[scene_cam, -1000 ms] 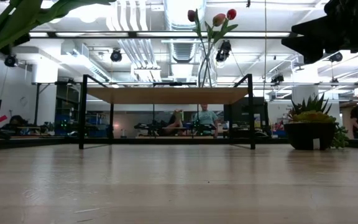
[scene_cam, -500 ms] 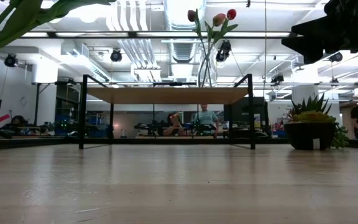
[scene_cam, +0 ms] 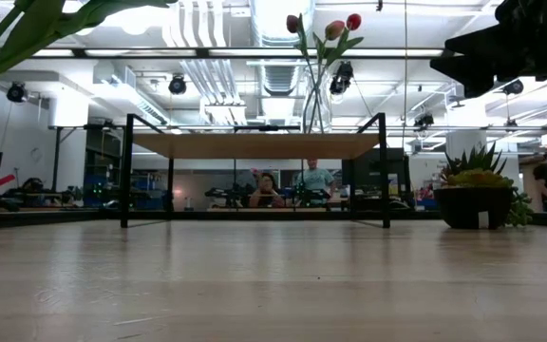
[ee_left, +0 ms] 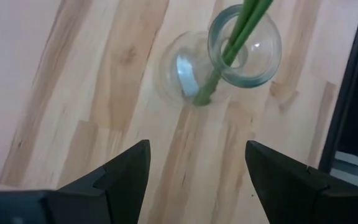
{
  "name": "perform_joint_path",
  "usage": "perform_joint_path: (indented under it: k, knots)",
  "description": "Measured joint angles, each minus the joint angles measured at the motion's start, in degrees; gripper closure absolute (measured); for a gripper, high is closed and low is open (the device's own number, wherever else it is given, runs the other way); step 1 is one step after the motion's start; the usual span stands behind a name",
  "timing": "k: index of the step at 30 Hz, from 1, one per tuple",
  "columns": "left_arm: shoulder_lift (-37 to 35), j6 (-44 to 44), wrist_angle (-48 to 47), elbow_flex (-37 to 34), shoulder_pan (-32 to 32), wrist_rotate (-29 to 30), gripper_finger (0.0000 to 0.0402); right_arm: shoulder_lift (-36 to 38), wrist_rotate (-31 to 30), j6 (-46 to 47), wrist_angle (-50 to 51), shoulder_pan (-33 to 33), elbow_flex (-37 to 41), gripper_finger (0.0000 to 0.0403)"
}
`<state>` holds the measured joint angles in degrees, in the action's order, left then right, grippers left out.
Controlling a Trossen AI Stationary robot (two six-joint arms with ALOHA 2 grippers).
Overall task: Pick and place flowers into a vace then onto a shelf
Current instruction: Put the transparent vase on the shelf
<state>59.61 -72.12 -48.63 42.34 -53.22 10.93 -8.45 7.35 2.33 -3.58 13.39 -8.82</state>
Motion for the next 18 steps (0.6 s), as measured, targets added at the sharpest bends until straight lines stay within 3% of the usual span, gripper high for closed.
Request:
perform_joint_path:
  k: [9,18]
  knots:
    - [1.8,-0.9,0.4,0.0,0.1,0.8,0.0155,0.0,-1.6,-1.0,-0.1,0.0,0.0,0.0156]
    - [4.8,-2.5,7.4,0.0,0.1,2.9,0.0139,0.0,-1.6,-0.9,0.0,0.0,0.0,0.0158]
